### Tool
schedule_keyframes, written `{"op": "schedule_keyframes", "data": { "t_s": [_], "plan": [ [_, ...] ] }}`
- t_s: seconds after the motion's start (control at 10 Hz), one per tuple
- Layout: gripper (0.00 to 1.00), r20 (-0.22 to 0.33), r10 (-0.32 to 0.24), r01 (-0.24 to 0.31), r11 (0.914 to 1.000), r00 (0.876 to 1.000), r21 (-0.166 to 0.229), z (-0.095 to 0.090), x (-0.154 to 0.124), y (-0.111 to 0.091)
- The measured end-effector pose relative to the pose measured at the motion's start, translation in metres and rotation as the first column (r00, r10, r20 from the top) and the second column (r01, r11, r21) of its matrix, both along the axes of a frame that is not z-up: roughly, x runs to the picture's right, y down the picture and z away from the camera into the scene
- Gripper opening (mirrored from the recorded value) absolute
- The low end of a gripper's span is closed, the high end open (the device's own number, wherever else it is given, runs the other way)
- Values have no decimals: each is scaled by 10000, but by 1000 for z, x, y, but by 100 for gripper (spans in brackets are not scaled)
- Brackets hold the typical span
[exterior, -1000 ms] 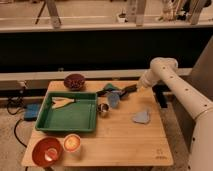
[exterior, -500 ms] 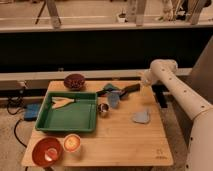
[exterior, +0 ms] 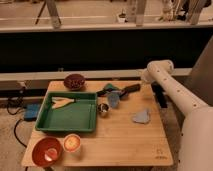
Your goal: Wipe table surface with eraser
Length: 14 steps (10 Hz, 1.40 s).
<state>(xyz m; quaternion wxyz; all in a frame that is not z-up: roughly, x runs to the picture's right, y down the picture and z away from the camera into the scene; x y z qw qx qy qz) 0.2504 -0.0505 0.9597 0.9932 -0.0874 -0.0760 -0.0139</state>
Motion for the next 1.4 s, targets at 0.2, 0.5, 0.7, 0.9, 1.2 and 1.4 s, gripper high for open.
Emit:
{"op": "schedule_keyframes", "data": {
  "t_s": [0.2, 0.5, 0.7, 0.9, 1.2, 1.4],
  "plan": [
    [80, -57, -379, 379, 9993, 9993, 5, 11, -2, -1],
    [80, -67, -793, 791, 9964, 9968, -291, 27, 3, 7],
    [80, 13, -938, 938, 9946, 9956, -450, 33, 0, 8],
    [80, 46, -986, 986, 9928, 9951, -686, 41, -2, 12],
    [68, 1, -1047, 1038, 9859, 9945, -1309, 58, -5, 24],
    [46, -47, -1078, 1056, 9811, 9942, -1620, 64, -4, 33]
  ]
}}
